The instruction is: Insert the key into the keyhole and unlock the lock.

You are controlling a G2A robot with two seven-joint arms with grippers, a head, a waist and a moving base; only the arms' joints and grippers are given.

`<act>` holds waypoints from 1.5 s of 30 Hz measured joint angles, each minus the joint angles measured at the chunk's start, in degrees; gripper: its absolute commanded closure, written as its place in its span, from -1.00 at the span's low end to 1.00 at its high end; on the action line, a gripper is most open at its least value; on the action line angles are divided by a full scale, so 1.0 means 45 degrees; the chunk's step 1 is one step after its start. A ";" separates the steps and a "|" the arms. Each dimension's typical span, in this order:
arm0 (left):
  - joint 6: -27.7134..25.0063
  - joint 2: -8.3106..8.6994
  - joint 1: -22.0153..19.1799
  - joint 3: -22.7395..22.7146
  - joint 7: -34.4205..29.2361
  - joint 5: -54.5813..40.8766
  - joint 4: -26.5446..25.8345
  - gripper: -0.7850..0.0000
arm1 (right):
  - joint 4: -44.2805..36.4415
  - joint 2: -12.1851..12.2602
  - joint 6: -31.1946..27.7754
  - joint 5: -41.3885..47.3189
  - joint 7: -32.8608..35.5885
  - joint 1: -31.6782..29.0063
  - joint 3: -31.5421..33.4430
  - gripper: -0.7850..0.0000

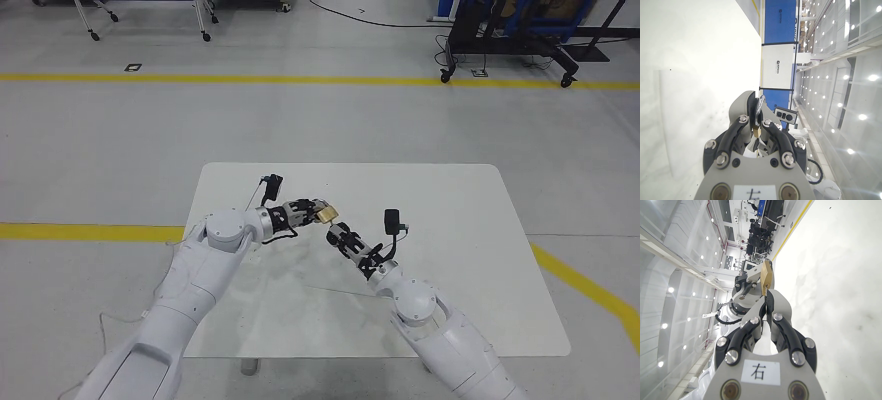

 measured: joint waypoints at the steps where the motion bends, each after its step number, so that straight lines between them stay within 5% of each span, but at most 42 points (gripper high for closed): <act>1: -0.0007 -0.0003 0.0005 -0.0006 -0.0042 -0.0035 0.0000 1.00 | 0.0003 -0.0008 0.0010 -0.0001 0.0032 -0.0003 0.0016 1.00; 25: -0.0427 -0.0022 0.0028 0.0136 -0.0426 0.0422 -0.0150 1.00 | -0.0118 -0.0175 0.0095 -0.0453 -0.0068 -0.0147 0.0288 1.00; 26: -0.0382 -0.0026 0.0029 0.0132 -0.0441 0.0379 -0.0139 1.00 | -0.0114 -0.0184 0.0080 -0.0466 -0.0094 -0.0154 0.0292 0.40; 27: -0.0328 -0.0032 0.0029 0.0122 -0.0458 0.0314 -0.0120 1.00 | -0.0108 -0.0193 0.0059 -0.0471 -0.0122 -0.0163 0.0298 0.00; 28: -0.0249 -0.0040 0.0026 0.0099 -0.0489 0.0199 -0.0084 1.00 | -0.0095 -0.0205 0.0034 -0.0471 -0.0142 -0.0174 0.0306 -0.88; 29: -0.0191 -0.0046 0.0018 0.0081 -0.0515 0.0115 -0.0050 1.00 | -0.0083 -0.0213 0.0018 -0.0463 -0.0146 -0.0181 0.0316 -1.00; 45: 0.0273 -0.0122 -0.0208 -0.0098 -0.0501 -0.0517 0.0521 1.00 | -0.0228 -0.0209 -0.0211 -0.0647 0.0031 -0.0463 0.0738 -1.00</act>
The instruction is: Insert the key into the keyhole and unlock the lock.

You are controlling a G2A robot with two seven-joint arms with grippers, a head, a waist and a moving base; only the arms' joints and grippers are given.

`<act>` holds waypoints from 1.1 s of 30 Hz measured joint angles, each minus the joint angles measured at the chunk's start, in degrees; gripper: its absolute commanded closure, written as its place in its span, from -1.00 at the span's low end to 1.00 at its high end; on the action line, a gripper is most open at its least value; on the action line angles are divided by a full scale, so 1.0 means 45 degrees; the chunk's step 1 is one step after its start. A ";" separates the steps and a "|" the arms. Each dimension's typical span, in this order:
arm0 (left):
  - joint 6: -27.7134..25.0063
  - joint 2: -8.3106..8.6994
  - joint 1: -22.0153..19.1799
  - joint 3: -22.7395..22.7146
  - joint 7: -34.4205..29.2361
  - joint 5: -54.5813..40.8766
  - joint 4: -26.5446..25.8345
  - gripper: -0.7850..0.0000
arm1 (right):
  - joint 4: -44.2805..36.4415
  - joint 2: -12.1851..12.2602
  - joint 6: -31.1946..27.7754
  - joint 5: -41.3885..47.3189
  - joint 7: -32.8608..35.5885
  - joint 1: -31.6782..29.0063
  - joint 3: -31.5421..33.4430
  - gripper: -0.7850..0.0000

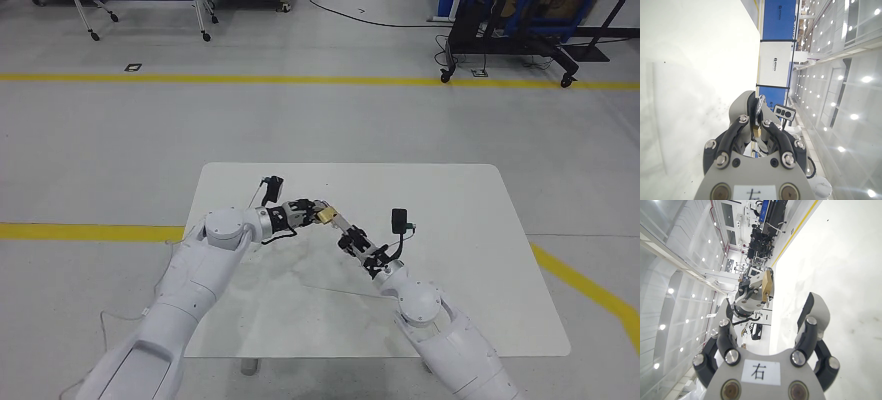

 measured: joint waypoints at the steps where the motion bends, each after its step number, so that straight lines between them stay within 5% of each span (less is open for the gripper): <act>1: 0.0023 0.0001 -0.0004 -0.0014 -0.0004 -0.0015 0.0024 1.00 | 0.0002 0.0000 0.0000 0.0015 0.0000 0.0001 -0.0001 -1.00; 8: 0.0888 -0.0081 -0.0110 -0.0098 -0.0660 -0.0963 0.0442 1.00 | -0.0512 0.0036 -0.0459 0.0250 0.0186 -0.0293 0.0231 -1.00; 9: 0.1021 -0.0095 -0.0150 -0.0099 -0.0751 -0.1076 0.0543 1.00 | -0.0732 0.0064 -0.0665 0.0279 0.0220 -0.0451 0.0363 -0.85; 10: 0.1192 -0.0117 -0.0206 -0.0102 -0.0893 -0.1245 0.0675 1.00 | -0.1035 0.0103 -0.0926 0.0288 0.0276 -0.0679 0.0538 -0.22; 11: 0.1313 -0.0137 -0.0241 -0.0112 -0.1025 -0.1416 0.0776 1.00 | -0.1254 0.0133 -0.1108 0.0232 0.0292 -0.0844 0.0668 0.11; 12: 0.1457 -0.0164 -0.0292 -0.0134 -0.1215 -0.1672 0.0922 1.00 | -0.1531 0.0170 -0.1331 0.0101 0.0258 -0.1062 0.0828 0.22; 14: 0.1613 -0.0200 -0.0383 -0.0156 -0.1433 -0.1975 0.1148 1.00 | -0.1888 0.0212 -0.1535 -0.0194 0.0118 -0.1352 0.1011 1.00; 24: 0.1548 -0.0363 -0.0729 -0.0067 -0.2152 -0.2613 0.1914 1.00 | -0.1471 0.0190 -0.1890 0.0252 0.1539 -0.1088 0.0811 1.00; 33: 0.1518 -0.0457 -0.0894 -0.0018 -0.2581 -0.2905 0.2285 1.00 | -0.0448 0.0063 -0.2018 -0.0322 0.1108 -0.0463 0.0517 1.00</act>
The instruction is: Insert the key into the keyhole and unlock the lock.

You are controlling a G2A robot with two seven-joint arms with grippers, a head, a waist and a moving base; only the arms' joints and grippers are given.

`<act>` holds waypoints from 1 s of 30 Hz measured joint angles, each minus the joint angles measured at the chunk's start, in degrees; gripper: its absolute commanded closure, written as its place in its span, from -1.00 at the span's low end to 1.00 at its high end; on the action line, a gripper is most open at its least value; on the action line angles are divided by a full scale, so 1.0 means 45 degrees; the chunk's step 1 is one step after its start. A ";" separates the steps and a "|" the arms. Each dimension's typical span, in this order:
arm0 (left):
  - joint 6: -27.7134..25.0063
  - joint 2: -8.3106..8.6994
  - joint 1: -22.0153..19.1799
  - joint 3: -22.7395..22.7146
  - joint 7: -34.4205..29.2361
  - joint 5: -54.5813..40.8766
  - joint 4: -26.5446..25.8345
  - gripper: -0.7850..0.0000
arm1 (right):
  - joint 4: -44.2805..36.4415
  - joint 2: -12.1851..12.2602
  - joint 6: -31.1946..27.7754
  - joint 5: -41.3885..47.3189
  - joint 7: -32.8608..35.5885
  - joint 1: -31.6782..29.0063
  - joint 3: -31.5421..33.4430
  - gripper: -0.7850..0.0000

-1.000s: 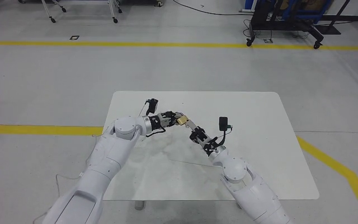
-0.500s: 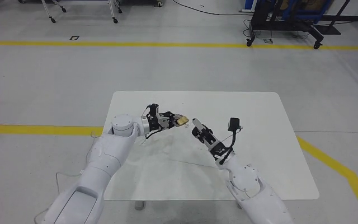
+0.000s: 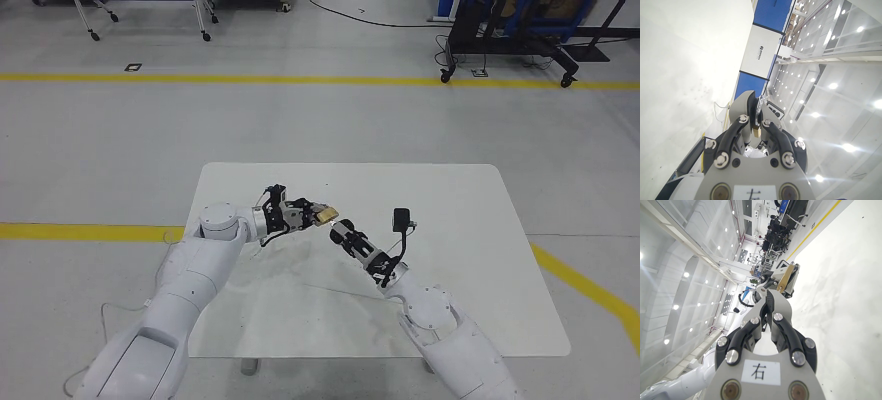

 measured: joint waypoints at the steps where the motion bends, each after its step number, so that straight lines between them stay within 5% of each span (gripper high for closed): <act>1: 0.0039 -0.0015 -0.0014 0.0002 -0.0122 -0.0095 0.0055 1.00 | 0.0105 -0.0015 -0.0060 0.0009 -0.0020 0.0060 -0.0013 1.00; 15: -0.0491 -0.0105 -0.0168 0.0076 -0.0248 -0.0058 0.0332 1.00 | 0.0952 -0.0187 -0.0303 0.0641 -0.0018 0.0677 -0.0077 1.00; 16: -0.0645 -0.0105 -0.0170 0.0053 -0.0133 -0.0037 0.0313 1.00 | 0.0871 -0.0185 -0.0392 0.0824 0.0076 0.0620 -0.0021 0.38; 17: -0.0787 -0.0102 -0.0169 0.0040 -0.0016 0.0018 0.0286 1.00 | 0.0791 -0.0180 -0.0464 0.1000 0.0181 0.0558 0.0033 -1.00; 30: -0.3219 0.0166 0.0595 -0.0282 0.3358 0.2118 -0.1393 1.00 | 0.0563 -0.0175 -0.0355 0.2017 0.0742 0.0285 0.0205 -1.00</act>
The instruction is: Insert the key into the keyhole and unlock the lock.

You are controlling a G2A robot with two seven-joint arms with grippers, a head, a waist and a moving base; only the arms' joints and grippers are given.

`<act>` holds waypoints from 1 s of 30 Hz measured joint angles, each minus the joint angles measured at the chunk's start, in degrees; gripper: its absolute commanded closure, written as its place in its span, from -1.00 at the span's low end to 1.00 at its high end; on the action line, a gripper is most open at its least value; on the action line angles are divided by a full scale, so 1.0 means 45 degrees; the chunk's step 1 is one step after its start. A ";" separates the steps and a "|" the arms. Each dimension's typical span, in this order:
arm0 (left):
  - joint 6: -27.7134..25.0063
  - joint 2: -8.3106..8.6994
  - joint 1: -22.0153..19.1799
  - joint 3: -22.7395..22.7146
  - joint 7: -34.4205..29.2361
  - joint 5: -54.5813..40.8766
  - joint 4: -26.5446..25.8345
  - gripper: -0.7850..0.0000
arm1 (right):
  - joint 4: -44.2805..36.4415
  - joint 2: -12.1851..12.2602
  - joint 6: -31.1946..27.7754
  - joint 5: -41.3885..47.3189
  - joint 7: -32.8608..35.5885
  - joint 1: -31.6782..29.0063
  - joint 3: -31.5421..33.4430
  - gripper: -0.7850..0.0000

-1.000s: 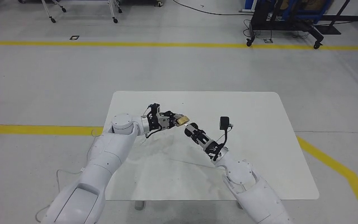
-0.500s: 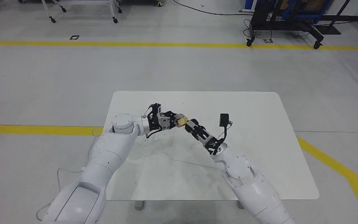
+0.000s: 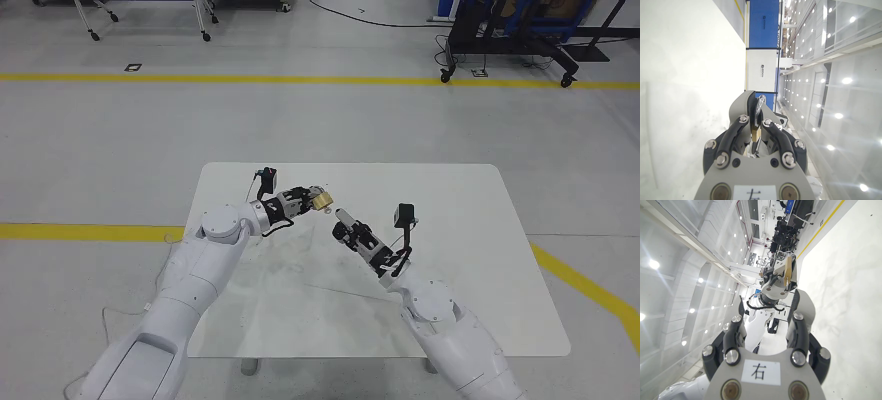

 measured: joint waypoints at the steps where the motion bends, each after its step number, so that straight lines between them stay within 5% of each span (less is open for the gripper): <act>1: -0.0140 0.0041 0.0157 -0.0069 0.0212 0.0143 -0.0260 1.00 | 0.0077 -0.0032 0.0164 0.0538 0.0227 0.0027 -0.0048 -0.87; 2: -0.0215 0.0069 0.0279 -0.0140 0.0304 0.0158 -0.0445 1.00 | 0.0166 -0.0059 0.0249 0.1085 0.0523 0.0066 -0.0091 -0.36; 3: -0.0272 0.0097 0.0398 -0.0222 0.0376 0.0140 -0.0615 1.00 | 0.0296 -0.0088 0.0332 0.1773 0.0949 0.0118 -0.0123 -0.04; 6: -0.0456 0.0188 0.0747 -0.0444 0.0568 0.0204 -0.1148 1.00 | 0.0989 -0.0139 0.0543 0.3922 0.2338 0.0431 0.0008 0.20; 18: -0.0496 0.0328 0.1390 -0.0638 0.0456 0.0535 -0.2267 1.00 | 0.1997 -0.0270 0.0126 0.4258 0.2383 0.0942 -0.0106 0.65; 30: -0.0686 0.0376 0.1553 -0.0731 0.0347 0.0629 -0.2520 1.00 | 0.2526 -0.0459 -0.0354 0.4991 0.2645 0.1303 -0.0351 0.76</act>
